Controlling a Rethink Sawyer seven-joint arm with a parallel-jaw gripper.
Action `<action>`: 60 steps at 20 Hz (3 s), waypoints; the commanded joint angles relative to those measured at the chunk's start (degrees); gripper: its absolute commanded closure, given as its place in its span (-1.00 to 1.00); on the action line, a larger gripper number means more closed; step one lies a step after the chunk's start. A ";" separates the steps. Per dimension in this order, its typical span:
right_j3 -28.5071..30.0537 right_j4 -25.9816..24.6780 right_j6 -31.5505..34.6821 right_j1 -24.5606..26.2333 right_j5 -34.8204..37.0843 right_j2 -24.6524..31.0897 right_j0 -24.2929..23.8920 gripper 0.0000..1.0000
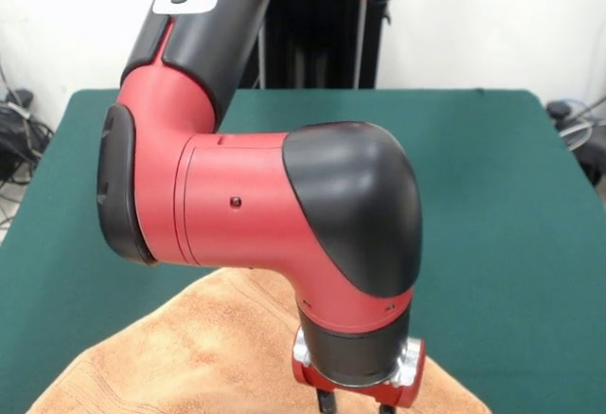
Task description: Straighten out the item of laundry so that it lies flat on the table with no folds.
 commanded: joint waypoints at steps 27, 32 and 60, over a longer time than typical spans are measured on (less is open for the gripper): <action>-17.20 -7.26 6.38 -7.69 30.33 3.78 1.25 -1.00; -17.42 -7.28 5.69 -8.88 32.14 4.17 0.96 -1.00; -5.61 -6.15 -2.73 -9.03 15.33 4.40 -1.34 -1.00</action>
